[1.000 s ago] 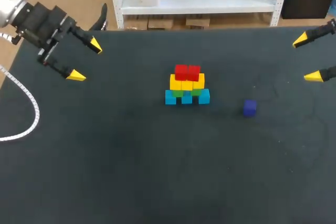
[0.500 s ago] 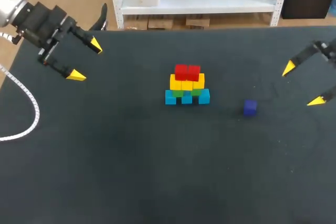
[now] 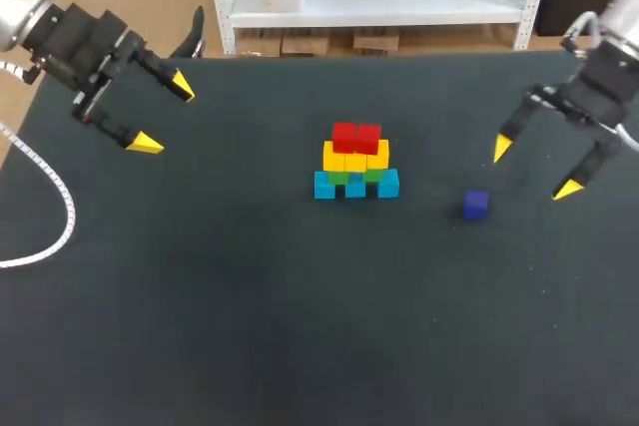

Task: Place the blue cubes, place green cubes on the blue cubes, place the yellow cubes on the green cubes, then place the red cubes on the yellow cubes, and place purple cube on the red cubes.

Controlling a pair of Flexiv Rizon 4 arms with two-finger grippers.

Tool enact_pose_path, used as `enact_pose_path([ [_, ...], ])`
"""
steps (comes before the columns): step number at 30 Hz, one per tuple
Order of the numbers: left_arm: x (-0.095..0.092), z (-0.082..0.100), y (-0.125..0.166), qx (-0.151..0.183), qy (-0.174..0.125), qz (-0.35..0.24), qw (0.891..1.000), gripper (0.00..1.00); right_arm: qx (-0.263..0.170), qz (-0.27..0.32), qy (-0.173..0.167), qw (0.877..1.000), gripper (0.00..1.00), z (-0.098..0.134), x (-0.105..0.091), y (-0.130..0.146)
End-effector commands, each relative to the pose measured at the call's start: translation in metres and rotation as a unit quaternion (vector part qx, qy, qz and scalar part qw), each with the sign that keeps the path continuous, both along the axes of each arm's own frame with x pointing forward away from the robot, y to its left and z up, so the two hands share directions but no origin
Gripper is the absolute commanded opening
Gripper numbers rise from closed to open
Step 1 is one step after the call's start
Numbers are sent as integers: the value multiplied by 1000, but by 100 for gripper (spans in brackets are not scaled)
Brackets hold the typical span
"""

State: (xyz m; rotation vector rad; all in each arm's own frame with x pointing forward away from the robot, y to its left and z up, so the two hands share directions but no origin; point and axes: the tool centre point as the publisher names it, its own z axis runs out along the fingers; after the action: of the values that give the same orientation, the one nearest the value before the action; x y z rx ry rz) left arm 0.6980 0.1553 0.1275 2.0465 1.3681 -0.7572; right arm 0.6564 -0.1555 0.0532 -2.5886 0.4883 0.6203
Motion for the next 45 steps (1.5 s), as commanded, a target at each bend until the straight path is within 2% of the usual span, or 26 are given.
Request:
enact_pose_path([
  [1, 2, 0, 1, 0, 0, -2, 1000, 100, -128, 160, -34, 978, 100, -12, 5, 14],
  [14, 2, 0, 1, 0, 0, -2, 1000, 100, -146, 140, -70, 977, 100, -33, 4, 38],
  [23, 2, 0, 1, 0, 0, -2, 1000, 100, -143, 61, -49, 987, 100, -40, 12, 40],
  [41, 2, 0, 1, 0, 0, -2, 1000, 100, -153, 62, -60, 984, 100, -56, 20, 43],
  [44, 2, 0, 1, 0, 0, -2, 1000, 100, -154, 64, -59, 984, 88, -56, 19, 44],
  [45, 2, 0, 1, 0, 0, -2, 1000, 100, -154, 65, -59, 984, 73, -56, 18, 45],
])
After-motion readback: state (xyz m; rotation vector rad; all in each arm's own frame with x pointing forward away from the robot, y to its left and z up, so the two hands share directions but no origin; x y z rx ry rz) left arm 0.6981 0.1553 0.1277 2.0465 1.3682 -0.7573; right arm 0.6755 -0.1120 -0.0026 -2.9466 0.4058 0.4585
